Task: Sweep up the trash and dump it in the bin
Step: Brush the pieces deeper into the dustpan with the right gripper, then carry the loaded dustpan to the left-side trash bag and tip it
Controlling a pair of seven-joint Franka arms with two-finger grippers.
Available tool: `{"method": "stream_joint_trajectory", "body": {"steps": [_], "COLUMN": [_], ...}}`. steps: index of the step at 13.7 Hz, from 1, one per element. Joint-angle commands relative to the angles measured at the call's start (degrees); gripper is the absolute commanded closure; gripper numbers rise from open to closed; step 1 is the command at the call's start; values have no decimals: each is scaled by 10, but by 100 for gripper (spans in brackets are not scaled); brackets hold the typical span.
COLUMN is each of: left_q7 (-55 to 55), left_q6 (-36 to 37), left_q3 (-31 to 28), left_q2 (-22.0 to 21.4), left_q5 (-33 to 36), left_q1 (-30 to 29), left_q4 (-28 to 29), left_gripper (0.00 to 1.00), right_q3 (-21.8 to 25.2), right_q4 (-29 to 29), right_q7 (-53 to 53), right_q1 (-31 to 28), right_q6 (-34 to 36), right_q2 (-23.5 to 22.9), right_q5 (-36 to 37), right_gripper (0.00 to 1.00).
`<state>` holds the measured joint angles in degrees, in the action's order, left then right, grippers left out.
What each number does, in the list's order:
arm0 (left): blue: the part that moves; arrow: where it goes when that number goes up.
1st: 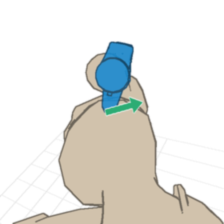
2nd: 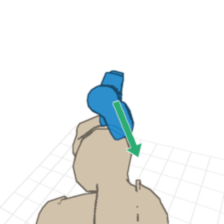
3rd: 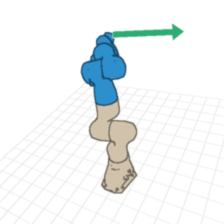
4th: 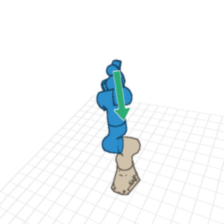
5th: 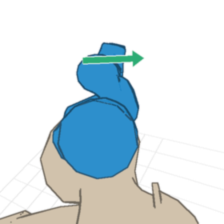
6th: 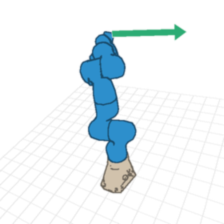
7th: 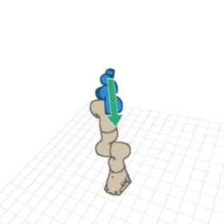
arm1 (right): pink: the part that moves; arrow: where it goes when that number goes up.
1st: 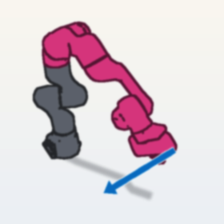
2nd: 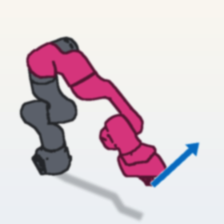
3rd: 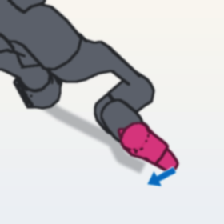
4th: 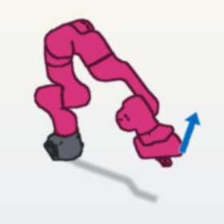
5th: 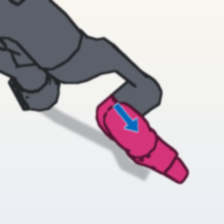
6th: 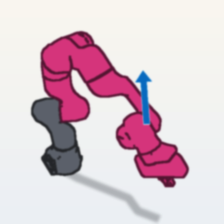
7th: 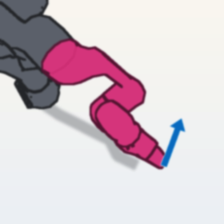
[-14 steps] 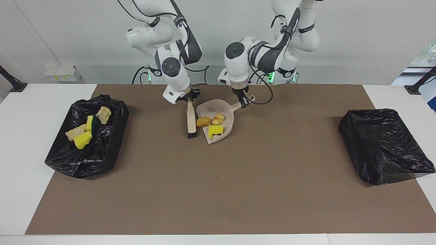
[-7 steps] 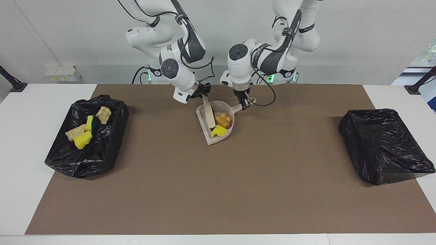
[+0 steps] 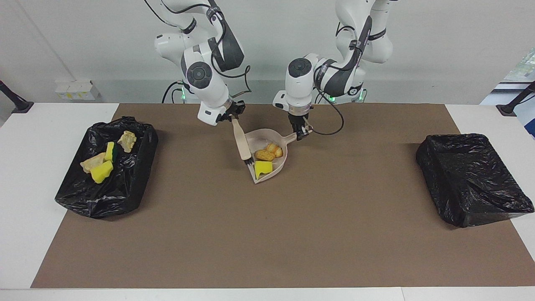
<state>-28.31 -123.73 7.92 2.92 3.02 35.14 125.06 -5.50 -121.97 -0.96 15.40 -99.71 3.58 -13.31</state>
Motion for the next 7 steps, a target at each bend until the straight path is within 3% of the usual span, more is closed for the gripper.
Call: {"method": "stream_joint_trajectory", "body": {"steps": [1,4,7], "left_q7": [-9,-18,-99], "left_q6": [-16,-14,22], "left_q3": [3,3,2], "left_q2": [-32,-61,-106], "left_q5": [-8,-8,-19], "left_q1": [-9,-22,-56], "left_q4": [26,27,31], "left_gripper": [100,100,100], "right_q3": [-3,-4,-3], "right_q4": [32,53,71], "right_q7": [-18,-22,-23], "right_q1": [-21,-63,-98], "right_q6": [26,39,44], "right_q2": [2,-1,-13], "right_q5": [42,82,130], "right_gripper": [100,100,100]}}
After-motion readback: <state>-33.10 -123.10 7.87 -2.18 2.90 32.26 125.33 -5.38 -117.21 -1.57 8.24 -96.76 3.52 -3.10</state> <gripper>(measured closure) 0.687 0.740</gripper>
